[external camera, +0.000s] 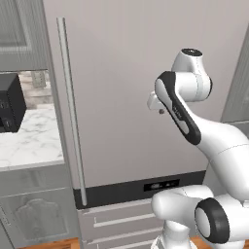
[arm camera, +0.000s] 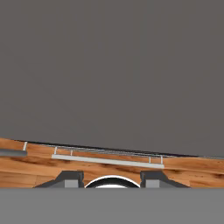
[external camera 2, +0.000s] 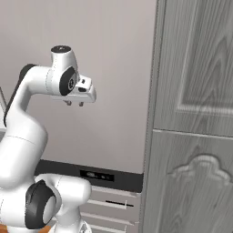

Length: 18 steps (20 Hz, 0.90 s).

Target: Gather the lime and eggplant from the fridge and place them on a tray on the dining counter. Then gather the chicken drumsticks from the fridge and place them on the other tray.

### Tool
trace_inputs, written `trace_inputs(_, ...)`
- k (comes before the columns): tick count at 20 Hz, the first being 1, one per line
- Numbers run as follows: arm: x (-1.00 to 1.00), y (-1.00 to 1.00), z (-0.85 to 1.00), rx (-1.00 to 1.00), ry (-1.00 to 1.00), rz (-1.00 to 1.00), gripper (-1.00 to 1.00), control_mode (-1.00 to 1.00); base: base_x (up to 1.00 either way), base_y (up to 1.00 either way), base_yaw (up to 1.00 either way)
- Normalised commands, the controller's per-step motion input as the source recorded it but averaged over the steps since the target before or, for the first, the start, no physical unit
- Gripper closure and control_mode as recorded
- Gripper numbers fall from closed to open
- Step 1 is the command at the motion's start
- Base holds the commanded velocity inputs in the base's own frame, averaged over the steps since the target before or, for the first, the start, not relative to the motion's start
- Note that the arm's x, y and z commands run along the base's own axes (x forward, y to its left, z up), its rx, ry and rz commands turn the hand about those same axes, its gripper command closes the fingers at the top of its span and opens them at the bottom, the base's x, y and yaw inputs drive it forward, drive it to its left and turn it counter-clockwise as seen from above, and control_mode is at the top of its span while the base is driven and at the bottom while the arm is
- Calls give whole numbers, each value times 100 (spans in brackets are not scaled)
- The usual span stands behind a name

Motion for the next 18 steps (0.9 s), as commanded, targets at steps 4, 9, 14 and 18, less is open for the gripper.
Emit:
trace_inputs(4, 0, 0, 0, 0, 0, 0, -100, 100, 0, 0, 0)
trace_inputs(9, 0, 0, 0, 0, 0, 0, -100, 100, -4, 0, 0)
trace_inputs(14, 0, 0, 0, 0, 0, 0, -100, 100, -55, 0, 0)
trace_inputs(18, 0, 0, 0, 0, 0, 0, -100, 100, -63, 17, -1)
